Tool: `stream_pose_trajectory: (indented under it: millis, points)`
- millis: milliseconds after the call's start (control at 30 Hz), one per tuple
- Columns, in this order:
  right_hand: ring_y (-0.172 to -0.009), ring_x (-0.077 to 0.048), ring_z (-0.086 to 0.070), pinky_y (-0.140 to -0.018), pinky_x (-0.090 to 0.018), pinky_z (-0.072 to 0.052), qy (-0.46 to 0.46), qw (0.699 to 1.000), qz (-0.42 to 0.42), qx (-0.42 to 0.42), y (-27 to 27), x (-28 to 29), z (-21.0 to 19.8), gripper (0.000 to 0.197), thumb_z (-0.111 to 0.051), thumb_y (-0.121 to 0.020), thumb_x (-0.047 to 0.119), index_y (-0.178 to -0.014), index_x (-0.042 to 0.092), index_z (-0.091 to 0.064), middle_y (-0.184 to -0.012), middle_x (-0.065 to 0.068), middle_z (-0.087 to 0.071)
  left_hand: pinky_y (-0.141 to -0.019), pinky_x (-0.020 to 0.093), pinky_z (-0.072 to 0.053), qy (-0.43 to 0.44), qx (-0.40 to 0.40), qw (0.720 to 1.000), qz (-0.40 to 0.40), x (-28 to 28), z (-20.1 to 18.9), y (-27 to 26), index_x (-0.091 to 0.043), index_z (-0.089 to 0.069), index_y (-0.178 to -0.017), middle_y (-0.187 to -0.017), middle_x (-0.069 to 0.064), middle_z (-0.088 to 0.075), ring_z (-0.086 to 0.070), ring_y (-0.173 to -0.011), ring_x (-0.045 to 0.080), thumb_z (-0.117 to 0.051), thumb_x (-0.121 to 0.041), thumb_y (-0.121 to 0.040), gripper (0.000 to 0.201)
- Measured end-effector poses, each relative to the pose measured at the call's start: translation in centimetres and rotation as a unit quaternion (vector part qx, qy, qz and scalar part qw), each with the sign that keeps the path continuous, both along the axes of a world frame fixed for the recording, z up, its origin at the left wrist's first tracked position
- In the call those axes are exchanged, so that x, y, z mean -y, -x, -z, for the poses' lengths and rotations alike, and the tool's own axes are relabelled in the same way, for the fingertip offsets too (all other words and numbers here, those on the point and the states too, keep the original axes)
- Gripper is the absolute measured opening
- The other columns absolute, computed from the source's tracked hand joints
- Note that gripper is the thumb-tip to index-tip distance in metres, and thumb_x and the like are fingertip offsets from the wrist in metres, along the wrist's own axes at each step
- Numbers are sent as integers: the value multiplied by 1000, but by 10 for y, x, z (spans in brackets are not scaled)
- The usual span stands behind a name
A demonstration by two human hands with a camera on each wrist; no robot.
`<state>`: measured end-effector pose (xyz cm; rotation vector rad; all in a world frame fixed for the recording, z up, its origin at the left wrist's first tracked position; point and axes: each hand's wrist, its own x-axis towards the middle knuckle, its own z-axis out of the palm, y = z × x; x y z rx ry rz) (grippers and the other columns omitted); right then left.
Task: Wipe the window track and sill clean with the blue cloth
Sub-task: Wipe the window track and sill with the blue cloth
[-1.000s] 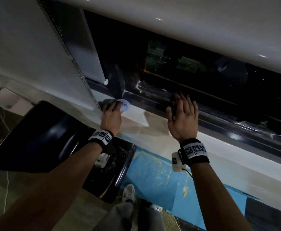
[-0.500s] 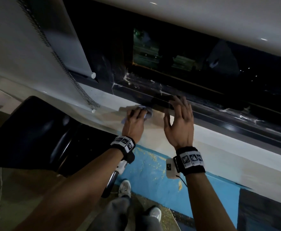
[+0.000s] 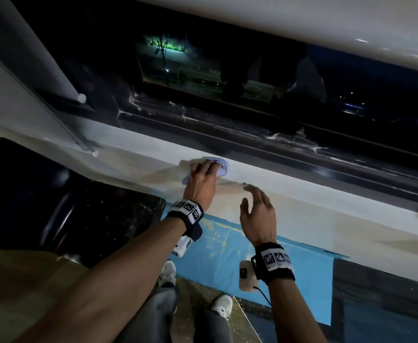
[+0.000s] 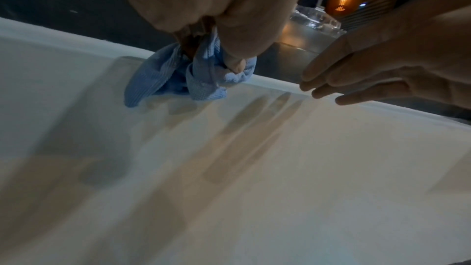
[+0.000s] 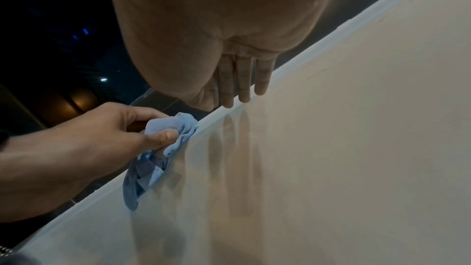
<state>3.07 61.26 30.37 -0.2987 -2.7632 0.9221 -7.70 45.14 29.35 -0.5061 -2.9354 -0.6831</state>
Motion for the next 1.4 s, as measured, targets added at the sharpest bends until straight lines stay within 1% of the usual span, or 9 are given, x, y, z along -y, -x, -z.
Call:
stream_pose_trajectory:
  millis: [133, 300, 400, 533, 667, 800, 933, 1100, 1400]
  points:
    - [-93, -31, -70, -83, -41, -58, 35, 999, 10, 36, -15, -26, 7, 29, -59, -103, 13, -130, 21, -64, -124, -6, -72, -95, 49, -55, -40, 44, 998, 35, -23, -15, -18, -9, -69, -126, -128, 13, -69, -60, -113, 38, -73, 7, -83, 46]
    - [-109, -4, -69, -93, -31, -58, 243, 969, -4, 48, -21, -37, -16, 23, -57, -111, 31, -131, 31, -67, -129, 17, -72, -85, 31, -55, -221, 171, 960, 14, -32, -30, -45, -23, -60, -123, -114, -1, -72, -68, -101, 22, -65, -23, -97, 27]
    - [-115, -4, -70, -95, -27, -59, 378, 924, -25, 60, -20, -31, -33, 26, -56, -111, 42, -136, 38, -64, -132, 17, -71, -84, 32, -54, -248, 201, 948, -11, -33, -41, -58, -18, -55, -121, -112, -4, -69, -68, -101, 18, -63, -34, -101, 27]
    - [-122, -3, -66, -106, -29, -53, 329, 942, -39, 58, -8, -22, -37, 37, -63, -107, 44, -143, 38, -59, -136, 20, -69, -95, 49, -60, -361, 380, 851, -31, -30, -52, -70, -32, -65, -120, -119, -2, -73, -74, -105, 20, -44, -67, -98, 46]
    - [-112, -32, -69, -91, -41, -57, 180, 983, -38, 16, 16, -14, -32, 42, -63, -106, 33, -147, 26, -53, -131, -4, -71, -89, 46, -61, -236, 270, 933, -10, -11, -55, -51, -25, -67, -121, -112, 1, -76, -76, -90, 19, -51, -41, -105, 27]
    - [-101, -40, -64, -72, -46, -58, -21, 999, 8, -35, 48, 5, -46, 36, -56, -102, 36, -137, 28, -52, -124, -10, -61, -106, 43, -52, -63, 123, 990, -9, 7, -35, -20, -22, -50, -146, -136, 10, -67, -63, -123, 31, -55, -23, -101, 45]
    - [-127, -38, -57, -100, -51, -51, -172, 981, -85, -24, 82, 27, -3, 46, -51, -100, 27, -145, 22, -58, -146, -9, -55, -128, 42, -23, 90, 93, 989, 76, 11, -6, -7, -4, -23, -162, -169, 17, -25, -25, -156, 31, -58, -25, -100, 74]
    - [-151, -34, -42, -129, -52, -28, -168, 976, -130, -42, 66, -2, 48, 61, -47, -103, 12, -164, 19, -42, -165, -10, -46, -130, 49, -10, 151, 111, 977, 101, 18, 15, -16, -9, 1, -166, -173, 2, 20, 9, -161, 22, -56, -22, -97, 90]
    - [-148, -34, -48, -123, -52, -39, -165, 979, -105, -65, 22, -91, 48, 68, -56, -98, -1, -162, 17, -44, -163, -12, -48, -130, 51, -3, 112, 83, 986, 94, -32, 17, -36, -12, -9, -166, -175, 4, 0, -2, -162, 22, -57, -19, -96, 86]
